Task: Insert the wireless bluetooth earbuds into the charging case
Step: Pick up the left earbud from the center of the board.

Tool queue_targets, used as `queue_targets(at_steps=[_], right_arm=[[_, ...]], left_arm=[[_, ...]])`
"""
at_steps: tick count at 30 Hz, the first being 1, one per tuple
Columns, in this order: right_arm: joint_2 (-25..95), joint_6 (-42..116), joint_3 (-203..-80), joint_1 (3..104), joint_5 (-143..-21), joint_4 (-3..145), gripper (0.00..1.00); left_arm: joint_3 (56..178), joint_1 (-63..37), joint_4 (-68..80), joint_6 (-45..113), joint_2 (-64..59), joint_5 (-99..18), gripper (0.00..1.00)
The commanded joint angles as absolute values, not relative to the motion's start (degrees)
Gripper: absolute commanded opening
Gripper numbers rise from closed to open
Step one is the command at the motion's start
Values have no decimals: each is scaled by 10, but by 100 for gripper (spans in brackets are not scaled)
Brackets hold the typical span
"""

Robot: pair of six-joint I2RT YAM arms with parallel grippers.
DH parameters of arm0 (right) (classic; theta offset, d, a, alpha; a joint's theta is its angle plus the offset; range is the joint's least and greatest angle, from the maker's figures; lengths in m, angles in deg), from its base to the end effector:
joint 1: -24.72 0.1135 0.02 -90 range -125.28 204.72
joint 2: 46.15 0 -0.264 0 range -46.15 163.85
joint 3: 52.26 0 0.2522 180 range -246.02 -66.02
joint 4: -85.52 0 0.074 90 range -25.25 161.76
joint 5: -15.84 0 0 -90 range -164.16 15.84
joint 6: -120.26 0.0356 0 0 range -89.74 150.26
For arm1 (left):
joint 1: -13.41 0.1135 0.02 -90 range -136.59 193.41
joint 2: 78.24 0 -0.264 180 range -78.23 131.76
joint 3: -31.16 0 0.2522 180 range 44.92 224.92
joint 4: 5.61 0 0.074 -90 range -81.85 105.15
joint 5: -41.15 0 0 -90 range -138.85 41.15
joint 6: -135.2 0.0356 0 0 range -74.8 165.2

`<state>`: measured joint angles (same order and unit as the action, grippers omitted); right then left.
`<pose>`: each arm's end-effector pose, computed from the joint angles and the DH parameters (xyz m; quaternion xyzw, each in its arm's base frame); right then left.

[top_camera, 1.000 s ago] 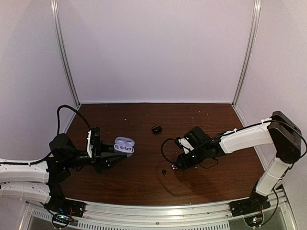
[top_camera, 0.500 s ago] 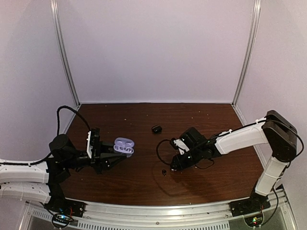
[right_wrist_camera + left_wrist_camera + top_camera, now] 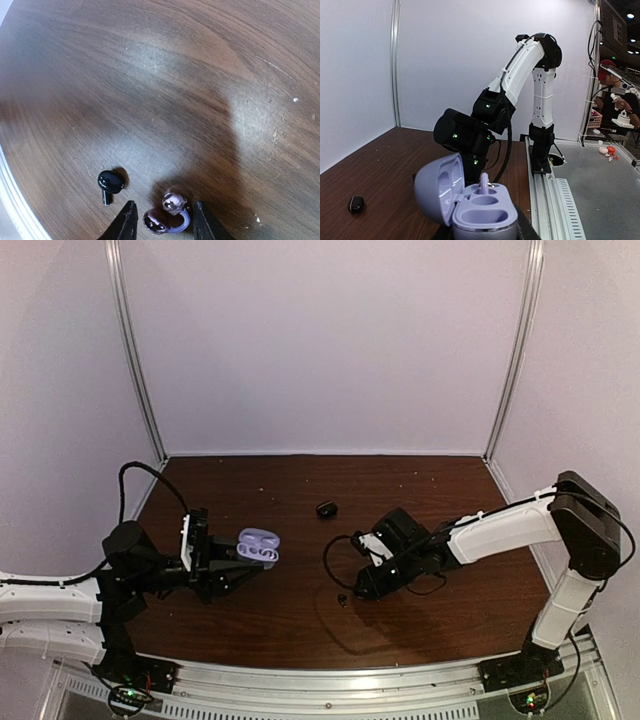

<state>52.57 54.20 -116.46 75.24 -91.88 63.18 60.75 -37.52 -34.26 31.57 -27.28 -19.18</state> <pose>0.1994 0.2591 0.1412 -0.2605 0.9116 0.2880 0.1350 0.1077 -0.1607 0.2399 0.3864 0.5438 -0.5305 0.5231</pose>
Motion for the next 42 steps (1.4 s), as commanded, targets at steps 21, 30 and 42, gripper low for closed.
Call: queue_targets(at_steps=[21,30,42], right_arm=[[524,541,-1169,758,-878,600,33],[533,533,-1175,757,-868,593,28],[514,532,-1172,757,-849,596,13]], left_arm=[[606,-372,-376,317,-282,-192,0],[606,-372,-374,317,-283,-193,0],[608,-372,-369,318,-278,-196,0]])
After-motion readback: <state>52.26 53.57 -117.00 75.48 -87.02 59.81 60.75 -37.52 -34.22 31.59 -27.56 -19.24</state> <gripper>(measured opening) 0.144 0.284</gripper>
